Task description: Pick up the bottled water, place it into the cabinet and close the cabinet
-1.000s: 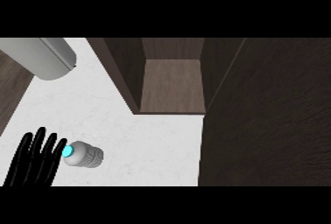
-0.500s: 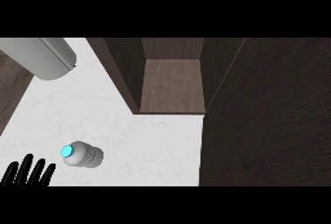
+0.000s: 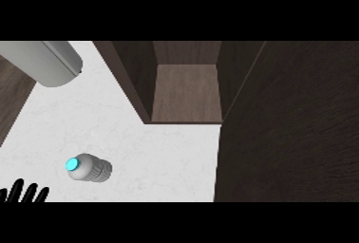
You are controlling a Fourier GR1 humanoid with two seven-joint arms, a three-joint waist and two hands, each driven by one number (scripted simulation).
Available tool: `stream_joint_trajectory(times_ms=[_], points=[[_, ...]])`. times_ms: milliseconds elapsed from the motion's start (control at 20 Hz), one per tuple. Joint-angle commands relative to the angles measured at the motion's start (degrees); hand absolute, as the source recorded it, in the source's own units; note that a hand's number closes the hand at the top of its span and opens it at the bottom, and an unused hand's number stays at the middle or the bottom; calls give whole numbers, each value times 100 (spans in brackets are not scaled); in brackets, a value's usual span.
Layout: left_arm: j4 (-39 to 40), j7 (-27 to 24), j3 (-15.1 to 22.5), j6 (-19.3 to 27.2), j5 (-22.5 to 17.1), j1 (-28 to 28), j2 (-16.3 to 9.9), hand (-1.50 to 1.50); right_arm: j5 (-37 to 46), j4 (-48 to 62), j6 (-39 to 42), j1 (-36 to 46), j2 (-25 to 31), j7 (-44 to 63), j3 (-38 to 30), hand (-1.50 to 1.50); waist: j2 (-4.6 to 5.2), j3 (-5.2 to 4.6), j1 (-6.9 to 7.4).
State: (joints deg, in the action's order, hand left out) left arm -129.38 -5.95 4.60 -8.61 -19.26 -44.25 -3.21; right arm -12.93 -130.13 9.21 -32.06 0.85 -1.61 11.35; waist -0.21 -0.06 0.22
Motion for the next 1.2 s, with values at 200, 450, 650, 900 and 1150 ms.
stream_joint_trajectory(times_ms=[200, 450, 650, 900, 1150], points=[[594, -247, -500, 33, -148, 364, 133, -150, -263, -117, -61, 279, 136, 299, -283, -150, 18, 6, -8], [1632, -770, -1029, -291, -116, 737, 6, -150, -29, 52, 339, -522, 158, -545, -17, -150, 7, 5, -46], [1760, -500, -1252, -353, -197, 1155, -182, -150, 60, 500, 394, -302, 134, -786, 28, -150, 12, 7, -40], [3020, -930, -1854, -701, -261, 1802, -558, -150, 356, -355, 32, -583, 85, -257, 607, -150, 13, 1, -52], [3676, -1045, -1735, -467, 310, 2371, -421, -150, 366, 214, -43, -266, -6, -562, 542, -150, 19, 4, -49]])
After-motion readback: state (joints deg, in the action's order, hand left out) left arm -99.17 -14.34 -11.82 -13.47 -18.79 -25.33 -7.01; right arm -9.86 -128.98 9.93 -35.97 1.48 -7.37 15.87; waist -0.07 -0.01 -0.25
